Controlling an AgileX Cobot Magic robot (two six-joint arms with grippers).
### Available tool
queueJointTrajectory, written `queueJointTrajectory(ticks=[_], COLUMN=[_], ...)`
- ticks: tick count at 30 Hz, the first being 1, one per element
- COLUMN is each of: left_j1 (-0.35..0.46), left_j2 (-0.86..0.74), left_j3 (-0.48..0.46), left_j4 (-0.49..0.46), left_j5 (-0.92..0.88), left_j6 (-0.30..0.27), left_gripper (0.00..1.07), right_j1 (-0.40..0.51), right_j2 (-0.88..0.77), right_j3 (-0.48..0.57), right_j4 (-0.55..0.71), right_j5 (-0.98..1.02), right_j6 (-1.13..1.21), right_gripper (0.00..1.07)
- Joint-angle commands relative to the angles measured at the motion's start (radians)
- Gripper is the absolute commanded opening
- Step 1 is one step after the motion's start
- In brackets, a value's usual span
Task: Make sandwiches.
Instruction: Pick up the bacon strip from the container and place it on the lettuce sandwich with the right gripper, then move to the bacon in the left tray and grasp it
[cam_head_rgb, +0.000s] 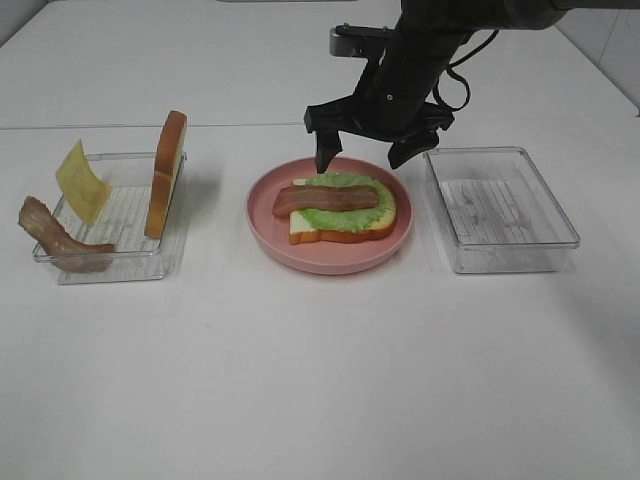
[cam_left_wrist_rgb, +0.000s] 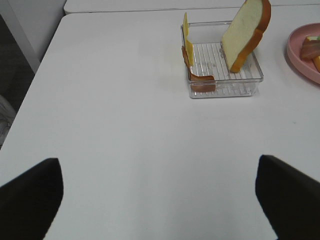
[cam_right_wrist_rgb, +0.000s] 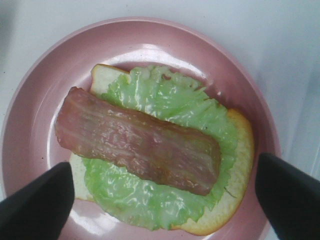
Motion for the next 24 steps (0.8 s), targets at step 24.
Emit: queueJointTrajectory(ticks=[24], left_j1=[-0.007], left_j2=[-0.013], left_j3=[0.000], left_j4=[0.003], left_j5=[-0.007], left_j6=[0.008], left_gripper=[1.02], right_j1=[-0.222], right_j2=[-0.034], right_j3=[-0.142], right_j4=[-0.120], right_j5=[0.340], right_j6=[0.012], right_gripper=[0.99])
